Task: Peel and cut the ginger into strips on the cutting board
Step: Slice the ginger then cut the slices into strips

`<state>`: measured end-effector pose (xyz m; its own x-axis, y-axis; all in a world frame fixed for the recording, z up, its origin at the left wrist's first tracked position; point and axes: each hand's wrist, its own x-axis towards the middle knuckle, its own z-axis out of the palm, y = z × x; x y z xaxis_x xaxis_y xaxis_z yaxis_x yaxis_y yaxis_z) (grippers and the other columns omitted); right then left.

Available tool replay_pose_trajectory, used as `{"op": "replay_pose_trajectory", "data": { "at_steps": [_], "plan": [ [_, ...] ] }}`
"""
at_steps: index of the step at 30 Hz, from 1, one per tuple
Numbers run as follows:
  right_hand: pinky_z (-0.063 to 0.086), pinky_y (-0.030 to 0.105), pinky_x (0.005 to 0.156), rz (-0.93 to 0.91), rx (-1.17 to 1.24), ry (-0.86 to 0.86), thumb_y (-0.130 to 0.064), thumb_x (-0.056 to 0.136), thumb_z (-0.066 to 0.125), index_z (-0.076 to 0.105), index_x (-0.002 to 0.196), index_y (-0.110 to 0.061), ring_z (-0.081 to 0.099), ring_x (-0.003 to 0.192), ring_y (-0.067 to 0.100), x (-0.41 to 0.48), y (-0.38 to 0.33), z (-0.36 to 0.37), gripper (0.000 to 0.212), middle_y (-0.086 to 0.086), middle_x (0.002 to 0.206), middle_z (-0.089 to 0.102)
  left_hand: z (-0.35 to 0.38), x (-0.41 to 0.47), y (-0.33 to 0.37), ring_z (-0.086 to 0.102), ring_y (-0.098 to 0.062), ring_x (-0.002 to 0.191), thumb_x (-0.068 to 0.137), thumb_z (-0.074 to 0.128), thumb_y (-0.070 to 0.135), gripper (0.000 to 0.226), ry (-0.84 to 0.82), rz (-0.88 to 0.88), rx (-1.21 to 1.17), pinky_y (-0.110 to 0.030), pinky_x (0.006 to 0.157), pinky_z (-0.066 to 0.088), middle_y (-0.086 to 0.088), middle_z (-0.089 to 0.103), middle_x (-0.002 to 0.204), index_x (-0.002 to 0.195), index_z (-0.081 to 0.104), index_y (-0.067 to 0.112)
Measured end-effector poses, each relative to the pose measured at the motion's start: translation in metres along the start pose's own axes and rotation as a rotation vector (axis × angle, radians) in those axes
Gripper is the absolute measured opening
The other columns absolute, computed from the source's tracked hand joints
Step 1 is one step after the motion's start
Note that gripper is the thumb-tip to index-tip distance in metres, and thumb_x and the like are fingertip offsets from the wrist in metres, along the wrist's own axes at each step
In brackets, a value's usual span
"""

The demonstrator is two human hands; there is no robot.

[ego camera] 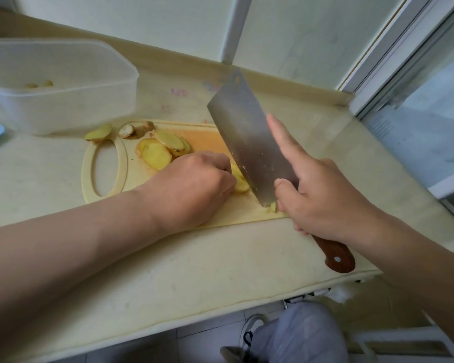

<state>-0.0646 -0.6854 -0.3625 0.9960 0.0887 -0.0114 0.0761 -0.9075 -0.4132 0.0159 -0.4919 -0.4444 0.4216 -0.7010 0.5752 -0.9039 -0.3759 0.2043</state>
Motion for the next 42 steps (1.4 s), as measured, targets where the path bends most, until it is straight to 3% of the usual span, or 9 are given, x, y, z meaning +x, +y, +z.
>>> {"op": "replay_pose_trajectory", "data": {
  "at_steps": [8,12,19,24,28,31,36,42],
  "plan": [
    [0.061,0.042,0.045,0.062,-0.084,-0.179,-0.007,0.093,0.043,0.004,0.158,-0.063,0.065,0.041,0.023,0.039,-0.021,-0.01,0.095,0.01,0.071,0.069,-0.001,0.001,-0.001,0.064,-0.03,0.071,0.09,0.056,0.015,0.023,0.001,0.025,0.007,-0.036,0.057,0.053,-0.008,0.066,0.081,0.075,0.072,0.008],
    [0.06,0.04,0.043,0.01,-0.094,-0.127,-0.004,0.09,0.042,0.003,0.163,-0.055,0.063,0.038,0.02,0.063,-0.033,-0.003,0.096,0.008,0.072,0.067,-0.001,0.0,0.0,0.062,-0.032,0.069,0.087,0.056,0.012,0.02,-0.014,0.027,0.02,-0.038,0.056,0.054,-0.01,0.065,0.08,0.077,0.073,0.007],
    [0.056,0.052,0.048,0.023,0.128,0.127,-0.008,0.098,0.045,0.001,0.158,-0.063,0.061,0.051,0.04,0.016,-0.005,0.016,0.093,0.026,0.068,0.066,-0.001,-0.001,0.0,0.059,-0.032,0.064,0.093,0.047,0.021,0.036,0.038,-0.016,0.042,-0.04,0.054,0.052,-0.011,0.062,0.075,0.069,0.069,0.006],
    [0.057,0.053,0.051,0.003,0.026,0.041,-0.009,0.101,0.047,-0.001,0.155,-0.066,0.062,0.051,0.036,0.005,-0.005,0.006,0.092,0.023,0.068,0.067,0.0,-0.001,-0.001,0.059,-0.031,0.064,0.092,0.051,0.018,0.032,0.034,-0.005,0.046,-0.039,0.055,0.051,-0.01,0.062,0.074,0.068,0.069,0.006],
    [0.06,0.042,0.047,0.018,-0.057,-0.098,-0.008,0.097,0.045,0.003,0.158,-0.064,0.064,0.043,0.024,0.024,-0.013,-0.006,0.093,0.01,0.067,0.069,-0.001,-0.001,0.0,0.059,-0.031,0.062,0.089,0.056,0.014,0.027,0.057,0.008,0.053,-0.036,0.053,0.05,-0.009,0.062,0.071,0.066,0.069,0.007],
    [0.058,0.038,0.042,0.044,-0.071,-0.164,-0.006,0.093,0.045,0.005,0.16,-0.06,0.064,0.04,0.022,0.044,-0.022,-0.008,0.095,0.009,0.067,0.069,-0.002,0.0,0.0,0.062,-0.031,0.063,0.084,0.061,0.012,0.021,0.063,0.014,0.05,-0.03,0.054,0.048,-0.009,0.065,0.073,0.066,0.071,0.007],
    [0.061,0.042,0.047,0.011,-0.062,-0.113,-0.004,0.091,0.044,0.004,0.162,-0.056,0.063,0.039,0.021,0.058,-0.032,0.0,0.096,0.009,0.069,0.069,-0.003,-0.001,0.0,0.062,-0.032,0.065,0.089,0.053,0.017,0.028,0.05,0.01,0.033,-0.034,0.053,0.051,-0.008,0.065,0.075,0.071,0.073,0.007],
    [0.061,0.042,0.047,0.054,0.07,-0.014,-0.007,0.099,0.045,0.003,0.155,-0.068,0.065,0.048,0.031,0.013,-0.013,0.001,0.093,0.017,0.066,0.07,0.001,-0.001,0.0,0.059,-0.03,0.064,0.091,0.051,0.017,0.032,0.043,-0.021,0.042,-0.039,0.053,0.051,-0.008,0.062,0.073,0.066,0.068,0.008]
  ]
}}
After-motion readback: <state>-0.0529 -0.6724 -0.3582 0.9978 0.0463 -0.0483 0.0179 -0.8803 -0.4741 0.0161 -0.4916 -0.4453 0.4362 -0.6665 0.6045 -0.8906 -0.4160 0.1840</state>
